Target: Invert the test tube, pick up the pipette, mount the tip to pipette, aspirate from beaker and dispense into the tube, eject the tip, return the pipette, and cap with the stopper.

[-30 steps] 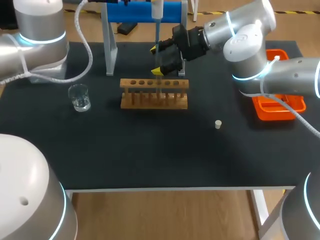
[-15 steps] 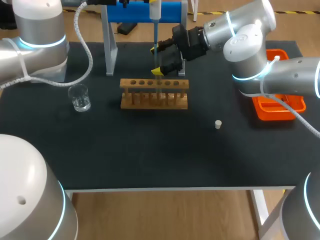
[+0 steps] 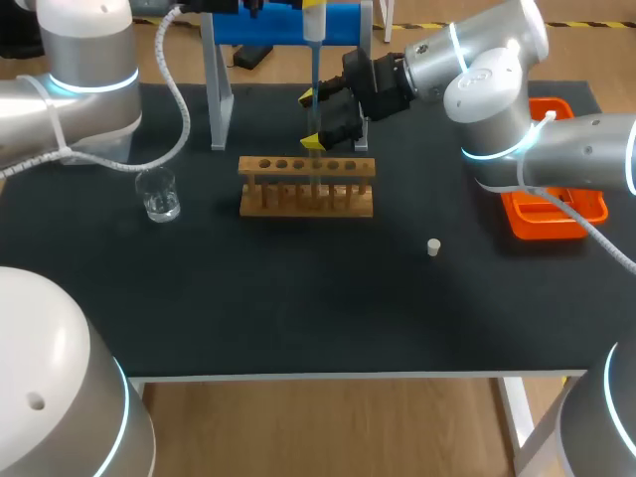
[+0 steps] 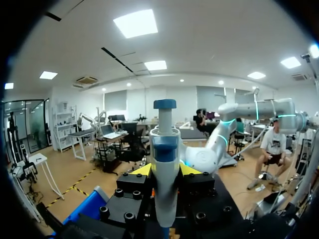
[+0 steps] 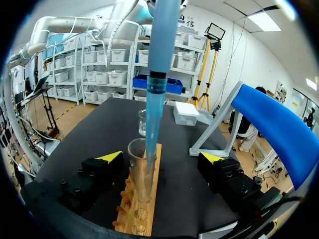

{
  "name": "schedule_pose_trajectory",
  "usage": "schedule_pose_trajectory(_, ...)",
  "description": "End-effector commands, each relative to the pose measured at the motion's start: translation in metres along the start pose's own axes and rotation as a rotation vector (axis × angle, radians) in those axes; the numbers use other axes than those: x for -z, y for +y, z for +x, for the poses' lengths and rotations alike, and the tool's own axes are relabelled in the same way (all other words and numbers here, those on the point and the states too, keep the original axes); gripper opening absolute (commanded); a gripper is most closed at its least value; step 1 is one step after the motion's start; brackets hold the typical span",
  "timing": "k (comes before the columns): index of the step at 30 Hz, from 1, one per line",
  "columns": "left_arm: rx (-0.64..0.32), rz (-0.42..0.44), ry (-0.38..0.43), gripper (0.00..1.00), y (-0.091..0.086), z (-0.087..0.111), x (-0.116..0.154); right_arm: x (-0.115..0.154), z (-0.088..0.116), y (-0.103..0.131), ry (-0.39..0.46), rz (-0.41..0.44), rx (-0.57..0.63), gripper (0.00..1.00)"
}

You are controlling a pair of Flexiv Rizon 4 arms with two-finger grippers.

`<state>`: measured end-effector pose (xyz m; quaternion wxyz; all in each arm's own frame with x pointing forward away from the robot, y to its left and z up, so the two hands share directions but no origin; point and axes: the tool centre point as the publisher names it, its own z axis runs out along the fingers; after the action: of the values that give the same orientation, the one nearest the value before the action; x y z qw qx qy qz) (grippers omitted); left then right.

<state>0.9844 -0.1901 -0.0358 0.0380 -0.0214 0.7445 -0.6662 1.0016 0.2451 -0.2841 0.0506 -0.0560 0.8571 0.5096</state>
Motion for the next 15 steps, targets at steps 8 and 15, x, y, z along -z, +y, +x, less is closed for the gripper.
schedule_pose_trajectory(8,0.007,-0.002,0.004,0.00,0.0031,0.0021,0.0008,0.0004,-0.0005,-0.0001,0.002,0.001,0.000,1.00)
schedule_pose_trajectory(15,0.009,-0.006,0.001,0.00,0.0032,0.0051,0.0015,0.0004,-0.0005,-0.0001,0.002,0.001,0.000,1.00)
